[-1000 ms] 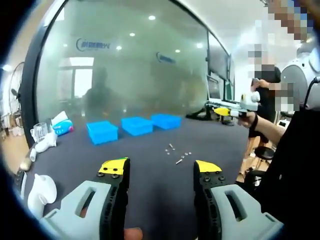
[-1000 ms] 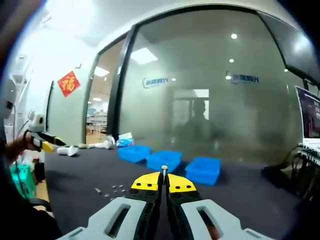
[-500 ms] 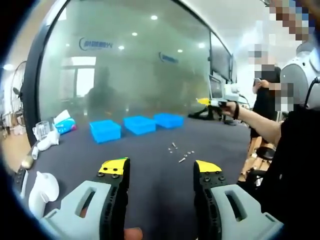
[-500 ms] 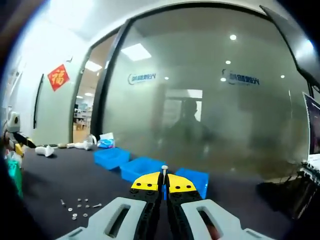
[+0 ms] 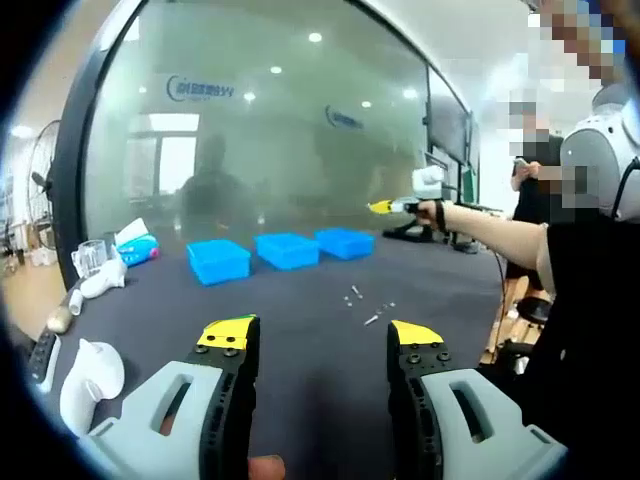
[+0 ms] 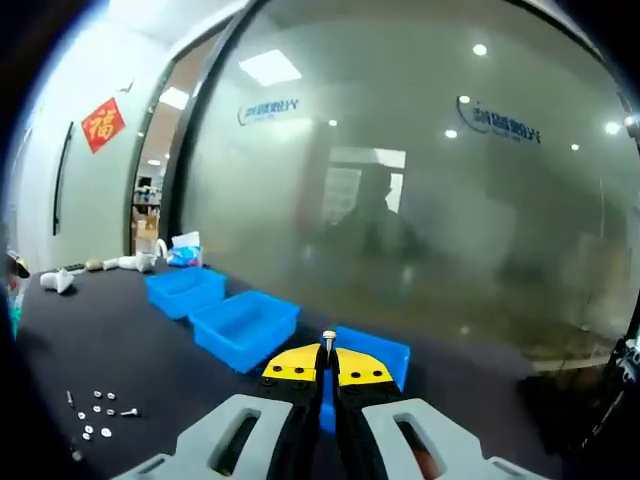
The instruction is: Sort the screws, nuts, and washers into the corresponding bins
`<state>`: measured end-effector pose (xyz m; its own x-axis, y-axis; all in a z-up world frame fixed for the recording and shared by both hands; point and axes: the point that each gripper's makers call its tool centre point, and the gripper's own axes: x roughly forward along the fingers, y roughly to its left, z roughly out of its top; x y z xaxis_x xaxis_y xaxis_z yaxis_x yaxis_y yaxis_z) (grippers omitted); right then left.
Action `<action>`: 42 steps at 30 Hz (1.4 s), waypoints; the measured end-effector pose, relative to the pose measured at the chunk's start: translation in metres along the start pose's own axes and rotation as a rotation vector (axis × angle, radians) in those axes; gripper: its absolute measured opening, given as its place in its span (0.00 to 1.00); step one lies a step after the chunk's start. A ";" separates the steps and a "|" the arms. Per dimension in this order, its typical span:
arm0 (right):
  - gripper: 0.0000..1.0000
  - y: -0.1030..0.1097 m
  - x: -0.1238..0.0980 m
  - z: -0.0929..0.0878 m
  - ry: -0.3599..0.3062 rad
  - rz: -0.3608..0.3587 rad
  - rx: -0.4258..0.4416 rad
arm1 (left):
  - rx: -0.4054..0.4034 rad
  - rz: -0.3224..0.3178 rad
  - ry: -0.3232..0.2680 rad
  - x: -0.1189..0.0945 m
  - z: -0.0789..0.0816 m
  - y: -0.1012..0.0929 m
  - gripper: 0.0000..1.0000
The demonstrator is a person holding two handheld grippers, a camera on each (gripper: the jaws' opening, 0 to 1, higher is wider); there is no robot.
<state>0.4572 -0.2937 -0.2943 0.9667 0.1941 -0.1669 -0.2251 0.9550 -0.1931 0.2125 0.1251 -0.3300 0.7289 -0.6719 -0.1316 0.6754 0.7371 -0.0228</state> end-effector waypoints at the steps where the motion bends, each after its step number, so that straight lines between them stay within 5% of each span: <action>1: 0.01 -0.002 0.005 -0.002 0.009 0.000 -0.001 | 0.001 0.001 0.001 0.000 0.000 0.000 0.50; 12: 0.01 -0.027 0.057 -0.021 0.149 0.002 0.010 | 0.004 0.021 0.003 -0.003 0.000 0.006 0.50; 23: 0.02 -0.022 0.063 -0.037 0.196 0.002 0.005 | 0.005 0.035 0.009 -0.008 -0.002 0.007 0.50; 26: 0.09 -0.016 0.062 -0.034 0.170 0.017 -0.085 | 0.006 0.038 0.004 -0.009 -0.001 0.008 0.50; 28: 0.22 -0.012 0.060 -0.034 0.165 0.018 -0.092 | 0.007 0.041 0.004 -0.010 -0.001 0.009 0.50; 32: 0.29 -0.011 0.055 -0.031 0.142 0.012 -0.108 | 0.008 0.040 0.012 -0.010 -0.003 0.008 0.50; 36: 0.33 -0.007 0.047 -0.024 0.109 0.021 0.013 | 0.006 0.040 0.008 -0.010 -0.003 0.008 0.50; 42: 0.34 0.003 0.024 -0.014 0.058 0.034 0.022 | 0.006 0.039 0.003 -0.010 -0.001 0.008 0.50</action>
<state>0.4780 -0.2890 -0.3124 0.9498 0.2136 -0.2288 -0.2541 0.9529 -0.1654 0.2106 0.1376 -0.3298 0.7542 -0.6425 -0.1356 0.6472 0.7622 -0.0116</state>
